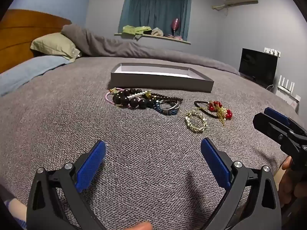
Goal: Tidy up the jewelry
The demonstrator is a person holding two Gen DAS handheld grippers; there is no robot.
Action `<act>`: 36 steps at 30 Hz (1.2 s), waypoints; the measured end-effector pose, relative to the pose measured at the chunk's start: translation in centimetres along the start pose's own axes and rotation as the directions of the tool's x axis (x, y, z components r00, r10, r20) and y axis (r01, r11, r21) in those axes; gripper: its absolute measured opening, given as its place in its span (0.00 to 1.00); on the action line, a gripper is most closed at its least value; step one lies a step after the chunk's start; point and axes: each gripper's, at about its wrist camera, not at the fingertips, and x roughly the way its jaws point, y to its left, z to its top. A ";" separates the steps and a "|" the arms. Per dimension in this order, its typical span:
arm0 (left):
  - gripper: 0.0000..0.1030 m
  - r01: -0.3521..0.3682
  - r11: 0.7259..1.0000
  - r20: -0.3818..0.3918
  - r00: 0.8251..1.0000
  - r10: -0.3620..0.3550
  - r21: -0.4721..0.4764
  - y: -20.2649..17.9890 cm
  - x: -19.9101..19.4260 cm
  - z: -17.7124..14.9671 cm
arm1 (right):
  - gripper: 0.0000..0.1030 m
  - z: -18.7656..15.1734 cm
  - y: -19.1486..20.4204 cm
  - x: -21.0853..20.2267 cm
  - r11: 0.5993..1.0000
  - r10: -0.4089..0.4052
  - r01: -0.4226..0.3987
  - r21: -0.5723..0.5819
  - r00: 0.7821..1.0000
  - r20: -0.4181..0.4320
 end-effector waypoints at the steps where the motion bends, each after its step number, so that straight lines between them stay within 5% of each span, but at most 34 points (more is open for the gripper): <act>1: 0.96 0.001 1.000 0.000 1.000 -0.001 0.001 0.0 0.0 0.0 | 0.95 0.0 0.0 0.0 1.000 0.001 -0.001 0.001 1.000 0.000; 36: 0.96 -0.008 1.000 -0.001 1.000 0.008 0.007 0.1 0.1 0.0 | 0.95 0.0 0.2 -0.1 1.000 0.010 -0.010 0.004 1.000 0.003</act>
